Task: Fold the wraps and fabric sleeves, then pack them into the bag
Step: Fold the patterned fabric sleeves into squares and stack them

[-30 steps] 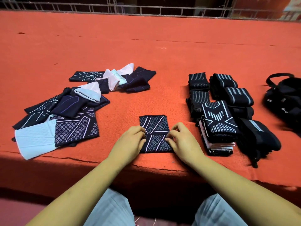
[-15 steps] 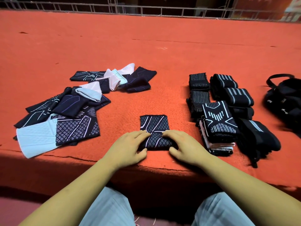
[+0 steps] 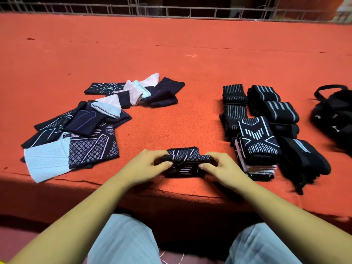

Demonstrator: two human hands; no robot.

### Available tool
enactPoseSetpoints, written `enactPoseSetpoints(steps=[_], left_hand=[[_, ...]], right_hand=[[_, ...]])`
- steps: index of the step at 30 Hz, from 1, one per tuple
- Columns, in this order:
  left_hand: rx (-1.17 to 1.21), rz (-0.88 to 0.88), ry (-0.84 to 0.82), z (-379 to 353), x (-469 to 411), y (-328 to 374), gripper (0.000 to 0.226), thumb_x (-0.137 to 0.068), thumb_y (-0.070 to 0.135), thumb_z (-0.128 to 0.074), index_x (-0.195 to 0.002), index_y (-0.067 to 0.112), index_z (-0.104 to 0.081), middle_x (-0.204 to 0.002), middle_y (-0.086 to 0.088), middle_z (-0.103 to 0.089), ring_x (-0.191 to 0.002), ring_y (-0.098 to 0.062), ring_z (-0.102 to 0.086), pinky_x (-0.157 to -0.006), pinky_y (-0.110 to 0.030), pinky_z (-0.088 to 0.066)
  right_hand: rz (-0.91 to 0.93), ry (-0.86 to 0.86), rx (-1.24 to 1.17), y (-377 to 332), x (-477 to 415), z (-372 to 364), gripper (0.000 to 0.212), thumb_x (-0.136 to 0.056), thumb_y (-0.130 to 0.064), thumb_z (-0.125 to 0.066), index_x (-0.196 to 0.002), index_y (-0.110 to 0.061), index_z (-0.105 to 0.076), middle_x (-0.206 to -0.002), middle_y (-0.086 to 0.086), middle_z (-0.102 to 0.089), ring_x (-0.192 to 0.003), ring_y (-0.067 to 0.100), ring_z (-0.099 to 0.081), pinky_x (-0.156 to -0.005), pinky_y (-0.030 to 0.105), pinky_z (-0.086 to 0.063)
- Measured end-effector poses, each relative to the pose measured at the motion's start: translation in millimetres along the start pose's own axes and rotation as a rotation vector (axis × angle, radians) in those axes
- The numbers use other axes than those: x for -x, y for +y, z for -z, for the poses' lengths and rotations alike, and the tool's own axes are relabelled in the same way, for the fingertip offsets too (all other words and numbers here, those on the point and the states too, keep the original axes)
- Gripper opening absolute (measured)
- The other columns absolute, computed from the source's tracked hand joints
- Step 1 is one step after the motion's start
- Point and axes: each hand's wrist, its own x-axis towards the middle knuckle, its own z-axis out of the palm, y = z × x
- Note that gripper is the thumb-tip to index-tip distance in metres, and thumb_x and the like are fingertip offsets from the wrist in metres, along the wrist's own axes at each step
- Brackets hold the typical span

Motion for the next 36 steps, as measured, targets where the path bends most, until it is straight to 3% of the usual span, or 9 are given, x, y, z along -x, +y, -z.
enactPoseSetpoints(steps=[5, 11, 16, 20, 26, 30, 32, 34, 36], left_hand=[[0.203, 0.217, 0.091, -12, -9, -3, 0.009, -0.093, 0.031, -0.062, -0.089, 0.024, -0.059, -0.065, -0.002, -0.068, -0.057, -0.010, -0.056, -0.066, -0.036, -0.050], [0.133, 0.398, 0.263, -23, -22, -4, 0.018, -0.089, 0.028, -0.069, -0.081, 0.017, -0.057, -0.059, 0.006, -0.063, -0.055, -0.006, -0.054, -0.064, -0.031, -0.044], [0.028, 0.495, 0.253, -26, -32, -1, 0.026, -0.086, 0.033, -0.073, -0.088, 0.012, -0.058, -0.073, 0.002, -0.062, -0.075, -0.021, -0.058, -0.065, -0.030, -0.035], [0.088, 0.566, 0.205, -24, -37, -2, 0.036, -0.081, 0.041, -0.079, -0.079, 0.015, -0.055, -0.071, 0.002, -0.057, -0.070, -0.021, -0.053, -0.061, -0.032, -0.034], [0.542, 0.409, 0.285, -26, -34, 13, 0.021, -0.087, 0.012, -0.073, -0.085, 0.020, -0.054, -0.079, -0.005, -0.068, -0.064, -0.016, -0.060, -0.055, -0.025, -0.044], [0.785, 0.281, 0.219, -4, -39, 25, 0.022, -0.093, -0.003, -0.060, -0.094, 0.015, -0.047, -0.072, -0.005, -0.066, -0.055, -0.014, -0.058, -0.050, -0.023, -0.044], [0.718, 0.176, 0.151, 13, -45, 30, 0.024, -0.093, -0.006, -0.058, -0.096, 0.015, -0.048, -0.072, -0.003, -0.063, -0.060, -0.011, -0.057, -0.053, -0.022, -0.045], [0.601, 0.082, 0.045, 31, -52, 35, 0.024, -0.093, -0.006, -0.058, -0.099, 0.015, -0.050, -0.079, -0.002, -0.061, -0.069, -0.010, -0.055, -0.058, -0.021, -0.045], [0.490, 0.028, -0.047, 47, -60, 38, 0.019, -0.093, -0.001, -0.061, -0.102, 0.015, -0.055, -0.083, 0.002, -0.062, -0.072, -0.007, -0.055, -0.061, -0.019, -0.045]], right_hand=[[-0.151, 0.155, -0.113, 1, -10, -7, 0.014, -0.087, -0.021, -0.072, -0.095, -0.021, -0.061, -0.080, 0.006, -0.075, -0.068, 0.012, -0.064, -0.072, 0.043, -0.053], [-0.241, 0.318, -0.013, 1, -26, -15, 0.018, -0.085, -0.025, -0.076, -0.093, -0.019, -0.060, -0.067, -0.004, -0.065, -0.064, 0.008, -0.059, -0.069, 0.031, -0.046], [-0.271, 0.354, 0.091, -2, -30, -18, 0.019, -0.083, -0.027, -0.076, -0.093, -0.017, -0.062, -0.073, -0.004, -0.065, -0.075, 0.016, -0.064, -0.074, 0.031, -0.047], [-0.293, 0.326, 0.184, -5, -31, -20, 0.022, -0.083, -0.029, -0.076, -0.094, -0.015, -0.063, -0.074, -0.007, -0.063, -0.079, 0.018, -0.063, -0.075, 0.033, -0.046], [-0.308, 0.269, 0.213, -14, -30, -13, 0.025, -0.084, -0.027, -0.076, -0.096, -0.012, -0.062, -0.074, -0.008, -0.059, -0.081, 0.017, -0.061, -0.069, 0.029, -0.040], [-0.139, 0.215, 0.322, -29, -34, 4, 0.060, -0.078, -0.028, -0.081, -0.131, -0.015, -0.054, -0.118, 0.001, -0.058, -0.104, 0.011, -0.056, -0.092, 0.026, -0.041], [-0.012, 0.054, 0.360, -46, -40, 16, 0.070, -0.078, -0.025, -0.081, -0.139, -0.015, -0.050, -0.128, 0.002, -0.057, -0.087, -0.004, -0.052, -0.087, 0.015, -0.036], [0.011, -0.181, 0.326, -62, -47, 26, 0.053, -0.081, -0.024, -0.079, -0.130, -0.016, -0.060, -0.118, -0.003, -0.065, -0.067, -0.015, -0.051, -0.073, 0.008, -0.037], [-0.021, -0.326, 0.183, -70, -52, 31, 0.030, -0.086, -0.020, -0.074, -0.114, -0.011, -0.068, -0.098, -0.005, -0.070, -0.065, -0.011, -0.055, -0.068, 0.011, -0.043]])
